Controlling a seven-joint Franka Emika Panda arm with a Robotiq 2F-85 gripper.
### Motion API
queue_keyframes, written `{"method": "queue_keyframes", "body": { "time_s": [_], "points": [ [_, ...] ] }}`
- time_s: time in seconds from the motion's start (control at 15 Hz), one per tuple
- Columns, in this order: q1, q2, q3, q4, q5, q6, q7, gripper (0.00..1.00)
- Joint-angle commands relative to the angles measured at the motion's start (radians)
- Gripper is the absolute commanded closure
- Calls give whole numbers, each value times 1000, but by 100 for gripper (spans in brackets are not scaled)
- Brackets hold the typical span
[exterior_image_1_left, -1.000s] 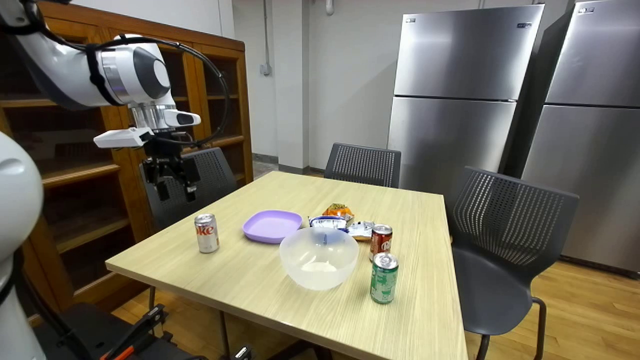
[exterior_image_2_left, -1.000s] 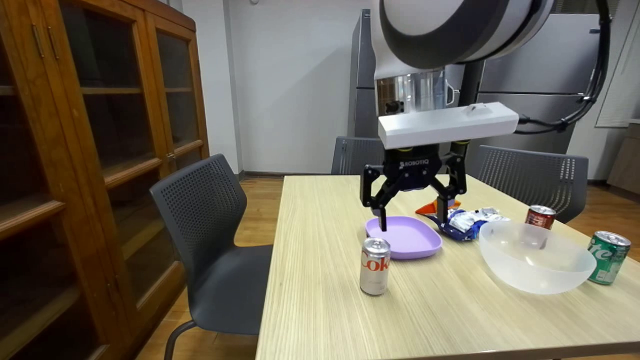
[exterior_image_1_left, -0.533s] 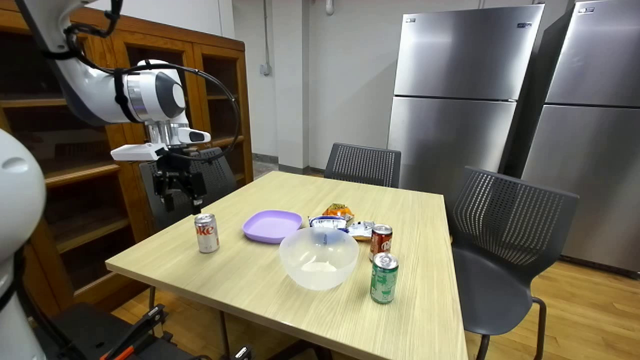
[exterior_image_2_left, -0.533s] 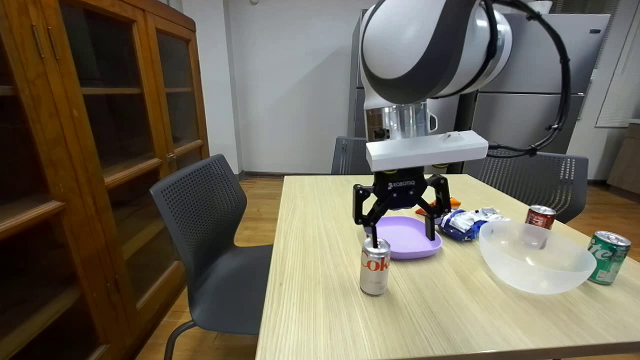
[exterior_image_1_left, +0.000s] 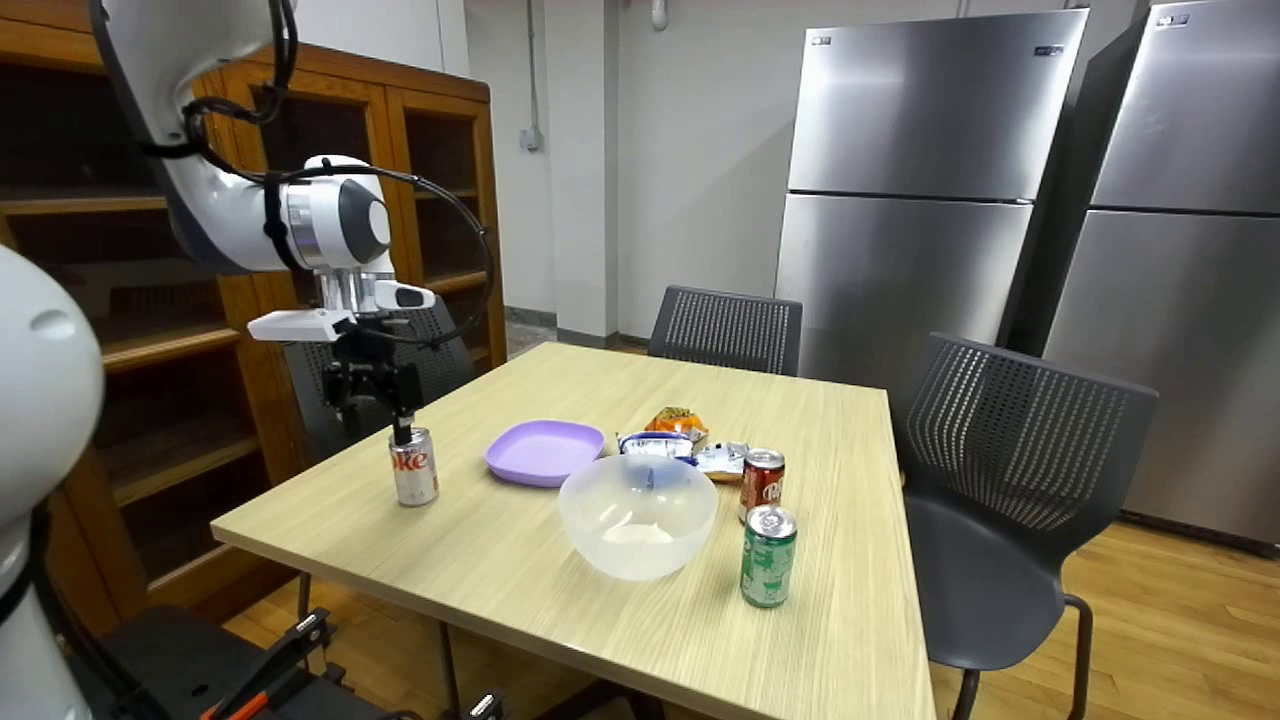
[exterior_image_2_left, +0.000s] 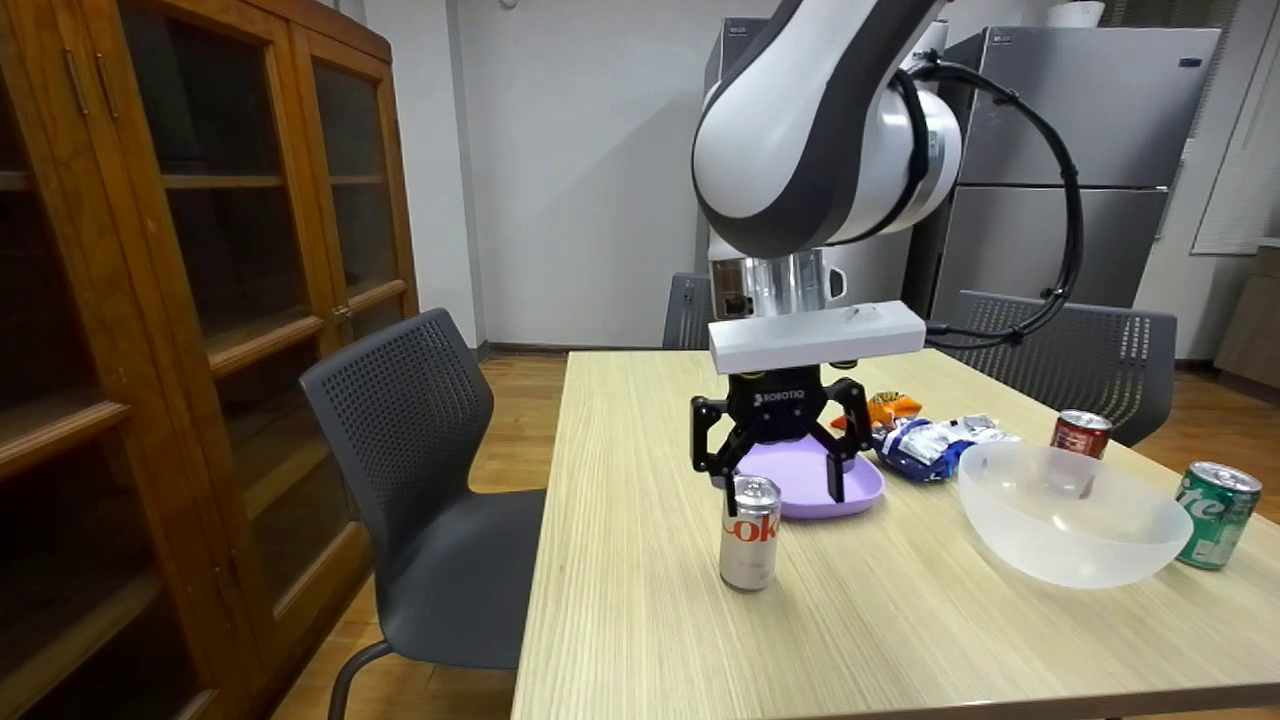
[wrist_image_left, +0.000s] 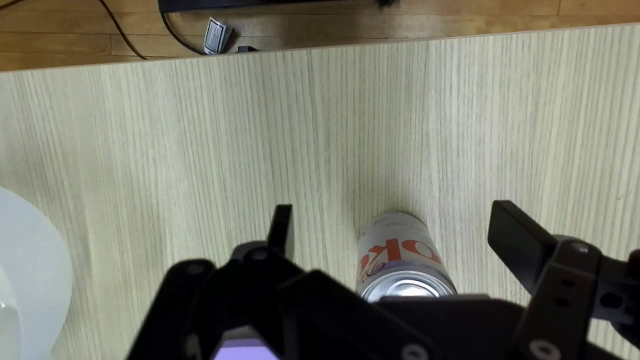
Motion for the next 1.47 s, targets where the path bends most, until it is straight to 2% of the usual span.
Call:
{"method": "queue_keyframes", "body": {
  "time_s": [0.0, 0.47, 0.87, 1.2, 1.27, 1.33, 1.4],
  "points": [
    [41, 51, -40, 45, -31, 21, -3, 0],
    [80, 114, -99, 69, -83, 106, -4, 0],
    [86, 156, -113, 83, -61, 200, -38, 0],
    [83, 164, -123, 83, -45, 232, -69, 0],
    [83, 164, -124, 82, -43, 234, -77, 25],
    [81, 161, -124, 80, -39, 234, -85, 26],
    [80, 156, -125, 78, -37, 232, -92, 35]
  ]
}}
